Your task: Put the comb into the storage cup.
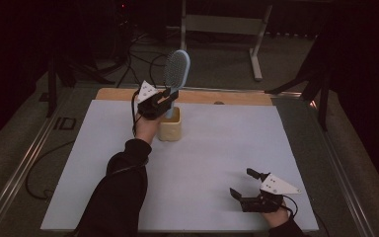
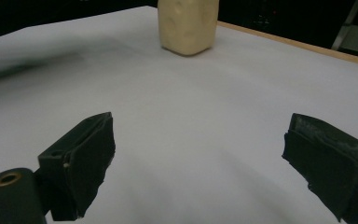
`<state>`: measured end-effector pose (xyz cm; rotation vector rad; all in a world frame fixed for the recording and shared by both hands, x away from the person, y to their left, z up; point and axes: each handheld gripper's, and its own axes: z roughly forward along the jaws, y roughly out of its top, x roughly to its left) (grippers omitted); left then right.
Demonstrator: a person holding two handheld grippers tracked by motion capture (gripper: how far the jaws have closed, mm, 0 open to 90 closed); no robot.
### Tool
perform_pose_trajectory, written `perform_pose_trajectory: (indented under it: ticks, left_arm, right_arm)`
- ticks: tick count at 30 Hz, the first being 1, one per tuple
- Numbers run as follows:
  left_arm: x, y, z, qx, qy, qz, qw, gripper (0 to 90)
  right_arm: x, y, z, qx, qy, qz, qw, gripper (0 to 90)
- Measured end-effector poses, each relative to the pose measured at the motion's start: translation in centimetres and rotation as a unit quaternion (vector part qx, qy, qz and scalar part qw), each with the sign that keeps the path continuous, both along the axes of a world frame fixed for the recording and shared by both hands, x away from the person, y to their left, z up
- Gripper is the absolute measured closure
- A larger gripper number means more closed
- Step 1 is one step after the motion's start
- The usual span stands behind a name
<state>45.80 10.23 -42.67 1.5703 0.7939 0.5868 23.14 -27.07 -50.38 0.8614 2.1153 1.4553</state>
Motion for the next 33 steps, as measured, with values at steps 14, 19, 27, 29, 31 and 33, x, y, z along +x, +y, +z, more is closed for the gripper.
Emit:
perform_pose_trajectory:
  ticks: [14,19,27,29,31,33]
  left_arm:
    - [0.1,0.3,-2.0,-0.008,0.024,0.011,0.9996,70.0]
    - [0.0,0.0,-2.4,0.006,0.024,0.012,0.9996,69.9]
    - [-0.5,-0.2,-2.8,0.016,0.026,0.020,0.9993,69.7]
    - [-0.6,-0.3,-2.9,0.024,0.026,0.027,0.9990,69.6]
    - [-0.7,-0.4,-3.0,0.032,0.026,0.029,0.9987,69.4]
    - [-0.8,-0.5,-3.2,0.032,0.026,0.031,0.9987,69.4]
  right_arm:
    - [0.0,0.0,0.0,0.003,-0.001,0.001,1.0000,8.7]
    - [0.0,0.0,0.0,0.002,-0.001,0.001,1.0000,8.7]
    - [0.0,0.0,0.0,0.000,-0.001,0.001,1.0000,8.7]
    - [0.0,0.1,0.0,0.001,-0.001,0.001,1.0000,8.7]
    - [0.0,0.1,0.0,0.000,-0.001,0.001,1.0000,8.7]
    - [0.0,0.1,0.0,0.001,-0.001,0.002,1.0000,8.7]
